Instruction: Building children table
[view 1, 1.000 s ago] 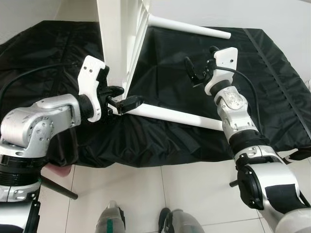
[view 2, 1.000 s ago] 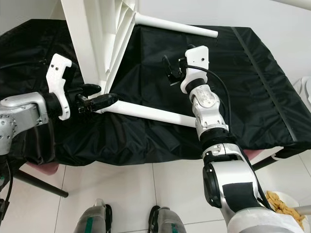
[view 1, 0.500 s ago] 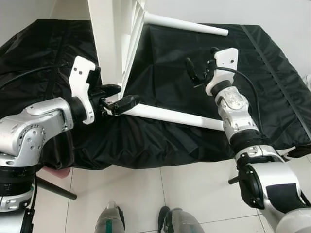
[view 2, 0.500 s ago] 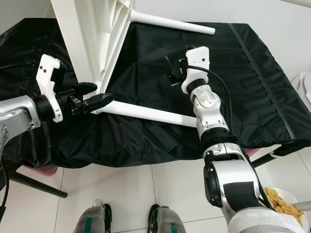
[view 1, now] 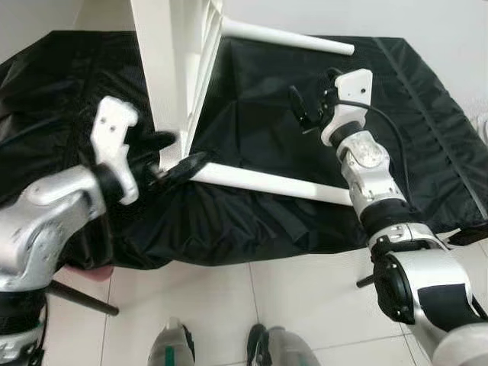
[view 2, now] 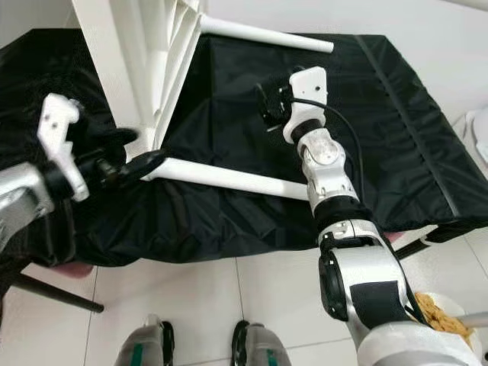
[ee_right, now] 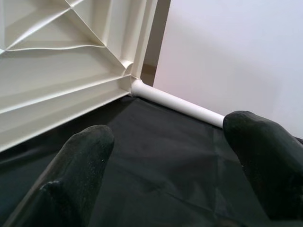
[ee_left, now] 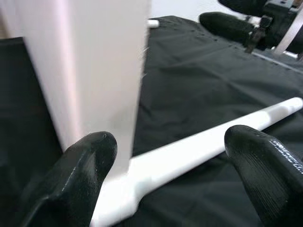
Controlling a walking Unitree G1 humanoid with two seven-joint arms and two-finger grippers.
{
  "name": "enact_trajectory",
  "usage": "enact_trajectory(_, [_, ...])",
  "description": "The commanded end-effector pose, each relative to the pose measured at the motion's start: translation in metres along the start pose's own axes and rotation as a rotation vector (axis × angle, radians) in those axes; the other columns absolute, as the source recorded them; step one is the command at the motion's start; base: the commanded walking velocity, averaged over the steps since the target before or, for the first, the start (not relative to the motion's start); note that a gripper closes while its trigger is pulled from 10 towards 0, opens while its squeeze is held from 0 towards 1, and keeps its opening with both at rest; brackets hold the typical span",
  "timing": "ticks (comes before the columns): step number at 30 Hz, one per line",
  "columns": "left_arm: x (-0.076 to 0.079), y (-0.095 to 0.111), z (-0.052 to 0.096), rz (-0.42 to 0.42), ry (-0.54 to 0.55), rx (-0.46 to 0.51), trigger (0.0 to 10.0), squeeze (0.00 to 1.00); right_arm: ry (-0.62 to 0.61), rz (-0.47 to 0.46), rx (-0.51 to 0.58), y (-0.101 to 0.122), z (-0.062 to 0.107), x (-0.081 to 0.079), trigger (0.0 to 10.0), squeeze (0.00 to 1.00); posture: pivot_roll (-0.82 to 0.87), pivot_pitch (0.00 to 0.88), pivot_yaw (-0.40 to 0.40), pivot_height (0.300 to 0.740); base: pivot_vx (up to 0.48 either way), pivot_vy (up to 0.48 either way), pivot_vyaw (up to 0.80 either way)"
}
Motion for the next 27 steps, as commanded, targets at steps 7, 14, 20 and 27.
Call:
enact_trajectory(7, [-0.003, 0.004, 0.026, -0.122, 0.063, 0.036, 10.0, 0.0, 0.023, 0.02, -0.021, -0.007, 0.002, -0.001, 10.0, 0.0, 0.15, 0.11, -0.087, 0.74, 0.0, 0.0, 0.0])
enact_trajectory(14, [-0.026, -0.019, 0.025, -0.081, 0.247, -0.047, 10.0, 0.0, 0.049, 0.016, -0.028, -0.009, 0.002, -0.01, 10.0, 0.0, 0.17, 0.092, -0.102, 0.74, 0.0, 0.0, 0.0])
enact_trajectory(20, [-0.056, -0.029, 0.022, -0.124, 0.497, -0.067, 10.0, 0.0, 0.073, 0.003, -0.035, -0.015, 0.005, -0.021, 10.0, 0.0, 0.17, 0.078, -0.107, 0.74, 0.0, 0.0, 0.0])
enact_trajectory(27, [-0.059, -0.031, 0.023, -0.2, 0.544, -0.09, 10.0, 0.0, 0.072, -0.004, -0.041, -0.018, 0.007, -0.021, 10.0, 0.0, 0.18, 0.076, -0.105, 0.74, 0.0, 0.0, 0.0])
Point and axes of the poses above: a point about 5 cm out from each wrist's last joint towards the gripper, its own z axis pointing back from the gripper into the wrist, its own y axis along the axis of the wrist's last joint, x = y × z, the point moved 5 cm from there along -z, pointing out of the wrist towards the gripper, and after that the axes turned 1 degree about z, right-handed, at the moved point
